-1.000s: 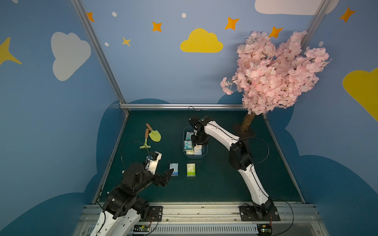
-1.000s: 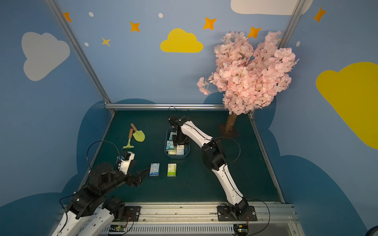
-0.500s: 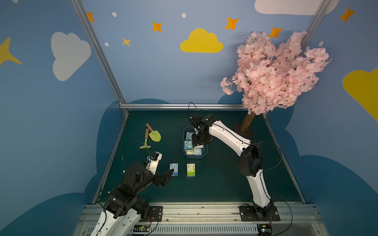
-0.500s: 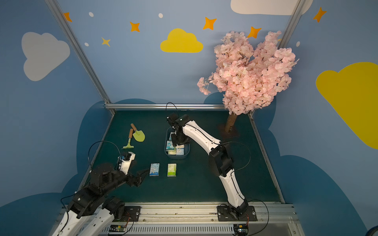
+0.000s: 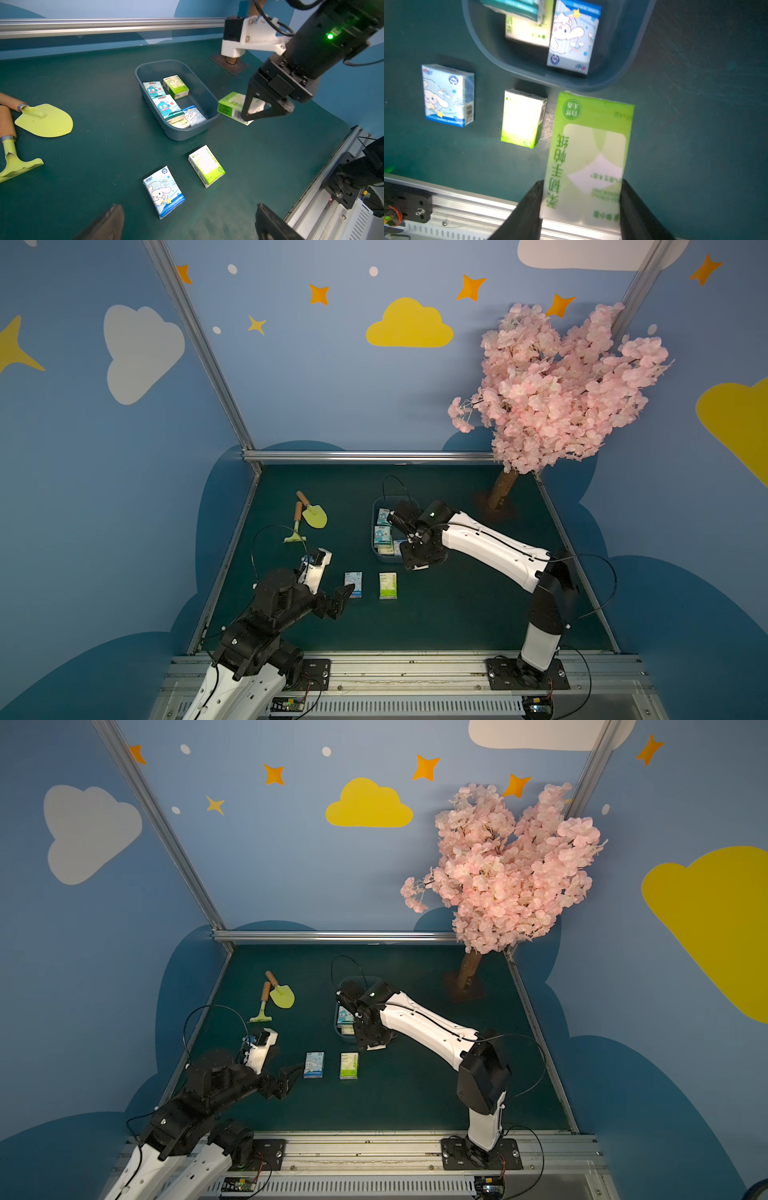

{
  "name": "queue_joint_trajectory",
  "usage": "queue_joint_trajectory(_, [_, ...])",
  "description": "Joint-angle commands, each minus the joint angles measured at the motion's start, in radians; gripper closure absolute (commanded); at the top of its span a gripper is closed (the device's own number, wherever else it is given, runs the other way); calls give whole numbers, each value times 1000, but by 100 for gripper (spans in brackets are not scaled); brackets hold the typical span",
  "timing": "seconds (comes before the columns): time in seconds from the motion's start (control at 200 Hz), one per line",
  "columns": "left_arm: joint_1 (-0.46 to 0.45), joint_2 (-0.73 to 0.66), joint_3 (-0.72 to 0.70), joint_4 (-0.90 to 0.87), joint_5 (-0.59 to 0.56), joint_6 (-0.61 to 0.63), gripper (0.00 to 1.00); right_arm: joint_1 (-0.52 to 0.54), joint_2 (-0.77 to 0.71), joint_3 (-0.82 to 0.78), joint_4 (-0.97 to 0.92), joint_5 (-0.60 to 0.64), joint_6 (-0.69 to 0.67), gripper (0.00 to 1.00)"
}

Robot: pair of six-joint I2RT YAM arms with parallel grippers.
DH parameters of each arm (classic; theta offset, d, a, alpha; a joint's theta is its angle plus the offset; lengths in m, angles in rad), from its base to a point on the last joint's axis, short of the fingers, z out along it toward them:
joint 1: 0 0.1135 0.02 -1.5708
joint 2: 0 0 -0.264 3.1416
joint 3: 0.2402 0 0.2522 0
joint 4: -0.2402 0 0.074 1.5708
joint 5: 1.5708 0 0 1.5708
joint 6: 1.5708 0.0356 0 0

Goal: Take the pocket tissues out of the storage box
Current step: Pick up the pocket tissues from the storage box, then place the pocket tissues at the center of the board.

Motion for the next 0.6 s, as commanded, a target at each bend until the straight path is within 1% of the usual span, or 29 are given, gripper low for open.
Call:
queue_joint_trajectory(0.0, [5, 3, -8, 19, 8, 17, 0, 22, -60, -70, 6, 34, 78, 44])
queue_joint_trajectory(0.275, [4, 9, -9, 20, 7, 19, 0, 54, -95, -210, 51, 30, 132, 44])
queue_joint_trajectory(0.436, [5, 9, -8, 18, 5, 20, 0, 50, -115, -298, 150, 27, 143, 44])
queue_joint_trajectory(0.591, [5, 11, -8, 18, 4, 20, 0, 45, -82, -319, 193, 16, 121, 44])
